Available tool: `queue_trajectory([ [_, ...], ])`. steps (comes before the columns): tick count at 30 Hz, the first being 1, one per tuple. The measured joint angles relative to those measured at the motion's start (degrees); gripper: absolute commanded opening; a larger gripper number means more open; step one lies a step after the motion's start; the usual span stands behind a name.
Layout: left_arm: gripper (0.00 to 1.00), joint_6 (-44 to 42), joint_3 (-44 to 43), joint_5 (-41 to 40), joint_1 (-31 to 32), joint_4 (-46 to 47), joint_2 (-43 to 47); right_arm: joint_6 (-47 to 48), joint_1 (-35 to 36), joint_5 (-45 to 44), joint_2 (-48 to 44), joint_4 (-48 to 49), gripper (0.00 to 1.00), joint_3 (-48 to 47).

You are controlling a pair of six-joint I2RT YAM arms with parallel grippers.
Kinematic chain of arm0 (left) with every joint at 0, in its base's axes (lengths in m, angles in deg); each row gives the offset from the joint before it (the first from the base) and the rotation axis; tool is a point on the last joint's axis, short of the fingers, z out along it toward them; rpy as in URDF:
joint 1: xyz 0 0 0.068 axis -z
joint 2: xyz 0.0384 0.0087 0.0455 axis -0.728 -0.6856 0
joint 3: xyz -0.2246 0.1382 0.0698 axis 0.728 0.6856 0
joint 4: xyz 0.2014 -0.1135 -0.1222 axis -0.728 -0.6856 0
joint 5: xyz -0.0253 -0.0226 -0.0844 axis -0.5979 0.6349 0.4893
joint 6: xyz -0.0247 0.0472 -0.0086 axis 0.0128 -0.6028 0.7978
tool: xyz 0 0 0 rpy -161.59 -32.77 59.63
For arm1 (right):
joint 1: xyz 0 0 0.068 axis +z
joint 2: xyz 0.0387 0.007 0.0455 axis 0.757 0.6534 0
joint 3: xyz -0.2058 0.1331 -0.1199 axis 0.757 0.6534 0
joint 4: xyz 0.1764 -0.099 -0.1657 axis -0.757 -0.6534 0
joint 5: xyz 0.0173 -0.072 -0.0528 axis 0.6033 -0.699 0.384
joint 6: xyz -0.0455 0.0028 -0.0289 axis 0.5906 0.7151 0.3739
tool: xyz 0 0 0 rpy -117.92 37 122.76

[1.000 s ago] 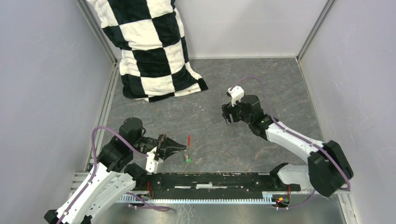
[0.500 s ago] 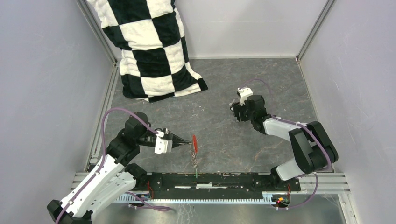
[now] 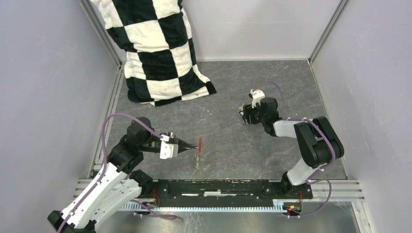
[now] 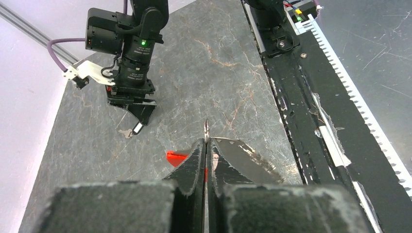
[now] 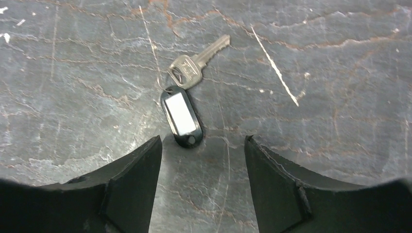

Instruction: Put the keys on the keyring

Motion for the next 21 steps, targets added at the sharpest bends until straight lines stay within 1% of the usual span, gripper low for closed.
queue_trajectory([
  [6,0.02,0.0,0.0,-0.1,0.0,-0.3,0.3,-0.9,0.0,4.9,3.2,2.4,0.58,-2.4],
  [12,0.02,0.0,0.0,-0.1,0.0,-0.3,0.3,-1.6,0.3,9.6,5.5,3.2,0.38,-4.0],
  [17,0.02,0.0,0.0,-0.2,0.0,-0.3,0.7,-1.9,1.0,10.4,6.0,3.1,0.21,-4.3],
  [21,0.02,0.0,0.0,-0.3,0.0,-0.3,1.3,-2.4,1.7,10.3,5.4,5.1,0.08,-2.3],
])
